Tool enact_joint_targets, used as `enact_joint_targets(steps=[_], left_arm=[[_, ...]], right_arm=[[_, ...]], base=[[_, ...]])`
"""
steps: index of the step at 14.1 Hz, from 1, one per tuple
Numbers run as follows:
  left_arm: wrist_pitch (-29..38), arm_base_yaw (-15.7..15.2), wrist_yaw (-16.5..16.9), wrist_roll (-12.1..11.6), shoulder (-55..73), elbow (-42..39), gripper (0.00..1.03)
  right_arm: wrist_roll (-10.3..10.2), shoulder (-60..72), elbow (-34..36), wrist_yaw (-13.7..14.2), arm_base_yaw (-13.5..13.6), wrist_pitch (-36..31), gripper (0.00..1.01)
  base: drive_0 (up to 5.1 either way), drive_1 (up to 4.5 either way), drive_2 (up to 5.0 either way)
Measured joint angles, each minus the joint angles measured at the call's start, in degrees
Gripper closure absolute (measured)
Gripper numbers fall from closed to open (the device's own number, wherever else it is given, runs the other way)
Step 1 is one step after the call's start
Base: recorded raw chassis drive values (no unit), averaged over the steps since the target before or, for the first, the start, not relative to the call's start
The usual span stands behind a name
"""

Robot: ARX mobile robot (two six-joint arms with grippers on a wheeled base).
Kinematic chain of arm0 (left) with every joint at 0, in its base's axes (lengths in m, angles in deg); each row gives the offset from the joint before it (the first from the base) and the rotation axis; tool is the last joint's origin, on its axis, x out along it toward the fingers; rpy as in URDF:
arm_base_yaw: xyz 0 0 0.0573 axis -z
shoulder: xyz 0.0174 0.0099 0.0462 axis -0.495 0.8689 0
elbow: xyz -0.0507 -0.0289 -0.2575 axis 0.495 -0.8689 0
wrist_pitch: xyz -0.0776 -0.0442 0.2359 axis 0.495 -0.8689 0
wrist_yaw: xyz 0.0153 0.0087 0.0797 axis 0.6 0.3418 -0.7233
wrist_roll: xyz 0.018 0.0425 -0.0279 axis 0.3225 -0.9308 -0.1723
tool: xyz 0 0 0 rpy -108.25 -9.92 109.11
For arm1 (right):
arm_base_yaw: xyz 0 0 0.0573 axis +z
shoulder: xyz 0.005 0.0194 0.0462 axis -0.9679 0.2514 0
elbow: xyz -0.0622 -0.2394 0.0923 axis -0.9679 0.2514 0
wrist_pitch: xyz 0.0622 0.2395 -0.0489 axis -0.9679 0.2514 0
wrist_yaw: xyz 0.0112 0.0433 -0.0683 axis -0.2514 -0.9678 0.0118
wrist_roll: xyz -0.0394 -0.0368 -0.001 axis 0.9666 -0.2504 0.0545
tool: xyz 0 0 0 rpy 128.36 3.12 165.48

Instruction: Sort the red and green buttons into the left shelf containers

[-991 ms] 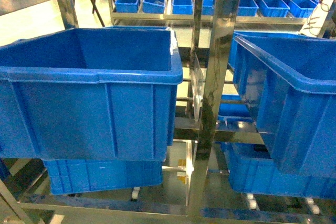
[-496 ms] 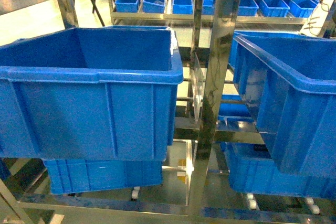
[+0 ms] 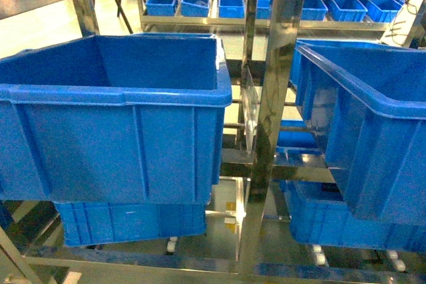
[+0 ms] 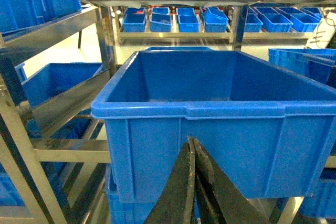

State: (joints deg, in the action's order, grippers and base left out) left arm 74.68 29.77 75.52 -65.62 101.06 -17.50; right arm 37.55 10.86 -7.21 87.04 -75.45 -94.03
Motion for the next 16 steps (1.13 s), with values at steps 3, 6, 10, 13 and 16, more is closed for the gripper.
enact_joint_targets(steps=[3, 6, 10, 13, 16], left_arm=[[-0.59, 0.0, 0.0, 0.0, -2.47, -1.44, 1.01], [-4.52, 0.0, 0.02, 0.0, -7.19, -1.44, 1.01], [-21.42, -0.04, -0.11, 0.13, -23.23, -1.4, 1.01], [-21.59, -0.04, -0.13, 0.11, -23.23, -1.4, 1.01], [-21.59, -0.04, 0.0, 0.11, -23.23, -1.4, 1.01]], right_arm=[[0.0, -2.71, 2.16, 0.0, 0.0, 0.85, 0.99], [0.0, -8.81, 2.16, -0.02, 0.0, 5.4, 0.99], [0.0, -30.4, 2.12, -0.24, 0.02, 28.85, 0.99], [0.0, -31.02, 2.12, -0.13, 0.0, 28.89, 0.99], [0.0, -31.04, 2.14, -0.17, 0.0, 28.24, 0.99]], base=[[0.0, 0.0, 0.0], [0.0, 0.0, 0.0], [0.0, 0.0, 0.0], [0.0, 0.0, 0.0], [0.0, 0.0, 0.0]])
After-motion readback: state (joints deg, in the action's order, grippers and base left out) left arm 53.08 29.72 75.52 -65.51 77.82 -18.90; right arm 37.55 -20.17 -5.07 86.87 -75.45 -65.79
